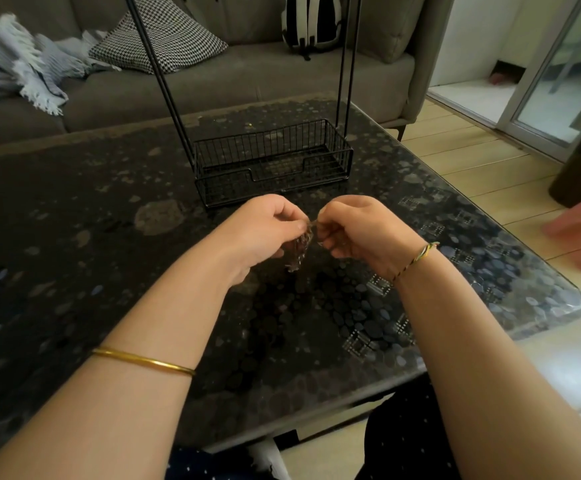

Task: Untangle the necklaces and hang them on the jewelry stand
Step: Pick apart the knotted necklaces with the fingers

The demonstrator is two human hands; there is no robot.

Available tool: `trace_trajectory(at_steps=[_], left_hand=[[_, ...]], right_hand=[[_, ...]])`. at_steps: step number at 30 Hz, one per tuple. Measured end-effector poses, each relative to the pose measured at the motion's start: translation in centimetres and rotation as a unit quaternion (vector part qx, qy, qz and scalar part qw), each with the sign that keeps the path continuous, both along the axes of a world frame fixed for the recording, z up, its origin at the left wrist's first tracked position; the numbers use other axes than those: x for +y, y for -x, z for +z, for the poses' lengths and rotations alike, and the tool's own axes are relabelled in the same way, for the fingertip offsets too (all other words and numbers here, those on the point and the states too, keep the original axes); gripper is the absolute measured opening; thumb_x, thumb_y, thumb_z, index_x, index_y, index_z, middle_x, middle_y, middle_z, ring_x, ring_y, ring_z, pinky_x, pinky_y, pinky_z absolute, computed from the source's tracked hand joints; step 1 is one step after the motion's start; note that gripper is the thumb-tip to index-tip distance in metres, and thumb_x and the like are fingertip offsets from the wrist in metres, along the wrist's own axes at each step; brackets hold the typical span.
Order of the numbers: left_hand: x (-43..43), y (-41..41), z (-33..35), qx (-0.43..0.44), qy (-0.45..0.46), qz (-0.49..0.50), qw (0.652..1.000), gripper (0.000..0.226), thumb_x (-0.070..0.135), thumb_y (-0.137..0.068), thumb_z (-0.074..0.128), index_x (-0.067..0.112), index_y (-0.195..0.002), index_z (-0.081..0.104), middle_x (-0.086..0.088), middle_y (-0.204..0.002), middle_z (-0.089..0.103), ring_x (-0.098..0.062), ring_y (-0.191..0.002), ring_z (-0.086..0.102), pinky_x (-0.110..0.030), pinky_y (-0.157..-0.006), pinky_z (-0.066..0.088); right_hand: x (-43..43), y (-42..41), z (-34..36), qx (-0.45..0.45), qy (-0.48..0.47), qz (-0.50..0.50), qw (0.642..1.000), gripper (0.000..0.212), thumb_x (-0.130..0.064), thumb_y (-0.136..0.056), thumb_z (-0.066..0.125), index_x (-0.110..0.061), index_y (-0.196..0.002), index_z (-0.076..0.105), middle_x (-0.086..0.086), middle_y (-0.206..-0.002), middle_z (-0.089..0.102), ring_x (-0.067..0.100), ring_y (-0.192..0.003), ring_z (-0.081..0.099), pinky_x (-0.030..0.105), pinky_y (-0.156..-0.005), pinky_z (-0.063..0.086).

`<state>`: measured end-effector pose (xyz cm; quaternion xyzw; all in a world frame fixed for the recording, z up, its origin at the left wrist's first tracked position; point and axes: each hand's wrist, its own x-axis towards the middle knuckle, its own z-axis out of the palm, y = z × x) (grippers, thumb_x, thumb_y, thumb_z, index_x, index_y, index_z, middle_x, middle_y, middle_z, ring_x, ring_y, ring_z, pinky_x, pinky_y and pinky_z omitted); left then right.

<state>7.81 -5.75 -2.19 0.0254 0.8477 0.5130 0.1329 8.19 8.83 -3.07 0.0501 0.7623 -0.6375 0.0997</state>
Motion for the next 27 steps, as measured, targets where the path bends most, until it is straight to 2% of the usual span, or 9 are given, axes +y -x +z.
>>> trace_trajectory(at_steps=[5,8,15,27], left_hand=[[0.14,-0.17,0.36,0.003,0.028,-0.024,0.999,0.012,0.013,-0.085,0.069,0.024,-0.085,0.065,-0.003,-0.097,0.069,-0.018,-0.1,0.063,-0.039,-0.092,0.053],[0.17,-0.2,0.27,0.024,0.046,-0.007,0.999,0.016,0.008,-0.08,0.068,0.024,-0.081,0.065,0.0,-0.091,0.067,-0.016,-0.094,0.063,-0.042,-0.093,0.052],[-0.05,-0.14,0.26,0.054,0.039,0.022,0.998,0.011,0.013,-0.085,0.069,0.021,-0.078,0.066,-0.001,-0.088,0.067,-0.018,-0.093,0.063,-0.045,-0.093,0.052],[-0.38,0.11,-0.03,0.042,0.018,0.025,0.999,0.01,0.012,-0.088,0.066,0.02,-0.084,0.065,-0.006,-0.094,0.069,-0.022,-0.097,0.065,-0.046,-0.092,0.053]], right_hand=[[-0.24,-0.04,-0.16,0.008,-0.004,0.009,1.0,0.024,-0.009,-0.091,0.048,-0.011,-0.068,0.056,0.003,-0.066,0.055,0.013,-0.056,0.05,0.022,-0.052,0.042],[-0.36,-0.09,-0.17,0.003,-0.013,0.021,1.0,0.026,-0.01,-0.091,0.047,-0.011,-0.066,0.055,0.002,-0.063,0.054,0.012,-0.054,0.049,0.022,-0.052,0.042],[-0.18,-0.14,-0.19,0.004,-0.003,0.016,1.0,0.023,-0.008,-0.088,0.05,-0.012,-0.066,0.055,0.002,-0.065,0.055,0.012,-0.055,0.05,0.022,-0.052,0.042],[-0.06,-0.29,-0.08,0.001,-0.005,0.03,1.0,0.019,-0.008,-0.089,0.056,-0.013,-0.071,0.059,0.001,-0.068,0.057,0.011,-0.06,0.052,0.022,-0.057,0.045]])
